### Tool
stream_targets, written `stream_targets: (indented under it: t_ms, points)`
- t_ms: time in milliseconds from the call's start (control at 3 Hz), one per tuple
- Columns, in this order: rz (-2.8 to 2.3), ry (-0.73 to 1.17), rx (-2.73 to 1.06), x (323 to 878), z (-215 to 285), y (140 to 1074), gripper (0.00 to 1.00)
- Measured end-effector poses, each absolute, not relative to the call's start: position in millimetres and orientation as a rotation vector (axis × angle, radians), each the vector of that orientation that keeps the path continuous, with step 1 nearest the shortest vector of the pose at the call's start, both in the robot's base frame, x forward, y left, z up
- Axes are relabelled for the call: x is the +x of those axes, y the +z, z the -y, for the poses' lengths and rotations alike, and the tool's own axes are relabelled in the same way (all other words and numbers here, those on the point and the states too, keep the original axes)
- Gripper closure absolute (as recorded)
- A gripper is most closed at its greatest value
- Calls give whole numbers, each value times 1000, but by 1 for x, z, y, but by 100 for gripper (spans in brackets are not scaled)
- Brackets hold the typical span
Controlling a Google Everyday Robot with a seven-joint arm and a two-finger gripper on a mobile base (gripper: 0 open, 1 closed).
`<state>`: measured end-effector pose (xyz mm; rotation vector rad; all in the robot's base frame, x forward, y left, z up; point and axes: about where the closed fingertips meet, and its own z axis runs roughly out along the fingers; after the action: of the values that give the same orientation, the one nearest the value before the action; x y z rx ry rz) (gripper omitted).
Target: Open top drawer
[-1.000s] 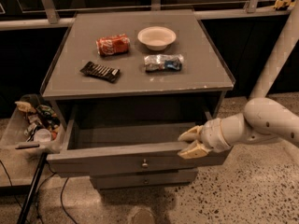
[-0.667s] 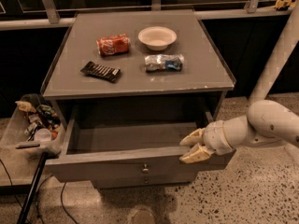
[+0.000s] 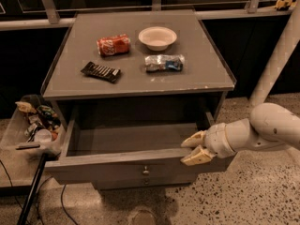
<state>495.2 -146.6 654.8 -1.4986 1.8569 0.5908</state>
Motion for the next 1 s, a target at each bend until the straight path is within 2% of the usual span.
stream_targets:
  t_ms: [667, 1000]
  points:
    - [-1857, 591, -1499, 495, 147, 655, 35]
    - [-1857, 591, -1499, 495, 147, 655, 38]
